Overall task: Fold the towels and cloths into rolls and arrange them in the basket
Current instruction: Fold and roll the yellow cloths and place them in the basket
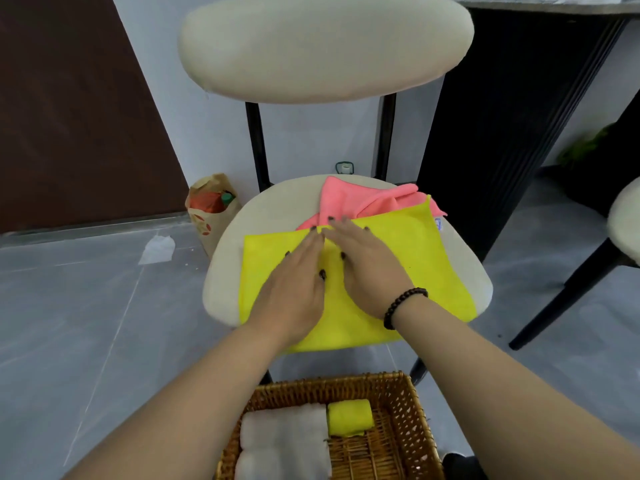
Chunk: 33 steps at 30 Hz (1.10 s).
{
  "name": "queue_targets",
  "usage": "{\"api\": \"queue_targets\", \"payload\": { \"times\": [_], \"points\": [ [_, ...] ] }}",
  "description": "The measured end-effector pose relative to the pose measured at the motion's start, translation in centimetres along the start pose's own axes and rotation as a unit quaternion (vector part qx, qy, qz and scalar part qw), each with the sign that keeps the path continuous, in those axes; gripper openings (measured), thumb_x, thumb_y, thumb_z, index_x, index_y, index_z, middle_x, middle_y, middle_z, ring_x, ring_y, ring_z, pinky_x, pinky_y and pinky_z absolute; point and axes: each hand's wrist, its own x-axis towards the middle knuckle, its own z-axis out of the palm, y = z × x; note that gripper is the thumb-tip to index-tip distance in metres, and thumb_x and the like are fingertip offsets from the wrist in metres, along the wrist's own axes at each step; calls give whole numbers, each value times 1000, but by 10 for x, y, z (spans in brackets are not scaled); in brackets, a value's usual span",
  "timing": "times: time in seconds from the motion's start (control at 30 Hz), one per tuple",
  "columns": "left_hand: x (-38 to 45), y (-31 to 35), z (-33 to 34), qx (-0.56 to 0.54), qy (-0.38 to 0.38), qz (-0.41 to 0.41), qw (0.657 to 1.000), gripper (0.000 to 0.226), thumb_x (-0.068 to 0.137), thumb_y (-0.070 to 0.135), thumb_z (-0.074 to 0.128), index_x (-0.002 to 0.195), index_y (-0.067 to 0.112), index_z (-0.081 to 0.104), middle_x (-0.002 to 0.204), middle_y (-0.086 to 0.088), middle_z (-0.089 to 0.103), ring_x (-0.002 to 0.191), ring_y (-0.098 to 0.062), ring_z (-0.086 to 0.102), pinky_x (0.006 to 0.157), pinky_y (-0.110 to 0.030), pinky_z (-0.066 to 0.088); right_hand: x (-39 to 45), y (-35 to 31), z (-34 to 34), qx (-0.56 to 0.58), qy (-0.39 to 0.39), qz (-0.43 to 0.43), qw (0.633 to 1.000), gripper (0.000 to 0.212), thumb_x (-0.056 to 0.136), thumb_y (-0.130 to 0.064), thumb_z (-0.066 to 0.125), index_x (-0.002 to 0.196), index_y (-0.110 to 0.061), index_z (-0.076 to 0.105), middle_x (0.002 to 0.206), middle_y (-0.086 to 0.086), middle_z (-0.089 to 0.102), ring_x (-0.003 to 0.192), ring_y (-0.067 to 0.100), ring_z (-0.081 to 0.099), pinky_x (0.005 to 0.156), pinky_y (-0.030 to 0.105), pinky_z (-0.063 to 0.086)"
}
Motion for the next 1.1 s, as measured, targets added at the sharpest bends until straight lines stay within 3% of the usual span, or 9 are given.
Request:
{"api": "queue_targets", "payload": {
  "times": [0.07, 0.13, 0.27, 0.47, 0.57, 0.67, 0.8, 0.93, 1.1],
  "points": [
    [-4, -2, 10, 130, -49, -5, 990, 61, 96, 33, 7, 154, 14, 10, 162, 0, 10, 149, -11, 4, 119, -31, 4, -6, 4, 10, -70, -121, 1, 990, 52, 98, -8, 32, 149, -14, 27, 157, 1, 22, 147, 16, 11, 119, 35, 7],
    [-6, -8, 12, 189, -51, -35, 980, 81, 82, 44, -9, 154, 13, 11, 162, -1, 10, 149, -14, 3, 119, -34, 2, -8, 13, 9, -125, -165, 30, 978, 50, 103, -23, 25, 152, -18, 14, 160, -4, 9, 147, 10, 0, 119, 32, -1],
    [-9, -20, 7, 196, -74, -59, 976, 90, 76, 53, -11, 154, 12, 8, 163, -3, 3, 149, -15, -1, 120, -36, 0, -14, 31, -1, -180, -192, 80, 961, 62, 100, -49, 14, 153, -21, 0, 160, -8, -6, 146, 7, -10, 119, 35, -8],
    [-17, -41, -13, 184, -80, -99, 975, 77, 88, 51, 5, 155, 13, 6, 163, -2, 0, 149, -13, -4, 120, -34, -2, -29, 63, -27, -206, -180, 157, 949, 72, 95, -61, 11, 153, -21, -6, 159, -8, -12, 145, 9, -13, 119, 39, -8],
    [-17, -44, -18, 182, -88, -110, 973, 74, 90, 47, 7, 155, 11, 7, 163, -3, 1, 149, -14, -3, 120, -38, -1, -36, 78, -33, -186, -162, 198, 949, 70, 97, -56, 16, 153, -18, -1, 160, -4, -7, 147, 15, -6, 119, 41, -1],
    [-18, -36, -17, 210, -54, -91, 972, 64, 98, 37, 13, 153, 6, 13, 162, -8, 6, 150, -19, 0, 121, -45, 2, -40, 84, -44, -178, -55, 236, 954, 57, 100, -39, 27, 147, -6, 22, 156, 9, 20, 145, 27, 15, 118, 47, 12],
    [-32, -8, -1, 187, 34, 48, 981, 60, 93, 29, 25, 142, -2, 41, 152, -17, 35, 144, -29, 28, 116, -46, 16, -42, 46, -31, -202, 82, 109, 970, 52, 89, -22, 25, 125, 2, 54, 129, 22, 55, 124, 40, 48, 104, 52, 39],
    [-45, -1, 21, 217, -3, 90, 972, 58, 94, 35, 32, 138, 0, 49, 145, -16, 46, 138, -31, 39, 109, -49, 28, -66, 8, 23, -201, -16, -17, 979, 50, 95, -27, 29, 132, -4, 54, 138, 14, 52, 131, 32, 45, 104, 53, 40],
    [-46, -37, 7, 252, -11, 122, 960, 75, 88, 61, 43, 140, 7, 49, 146, -14, 46, 137, -35, 39, 106, -54, 36, -70, 32, 15, -259, -48, -11, 965, 68, 99, -50, 12, 139, -7, 47, 144, 12, 46, 135, 31, 41, 108, 48, 37]
  ]
}}
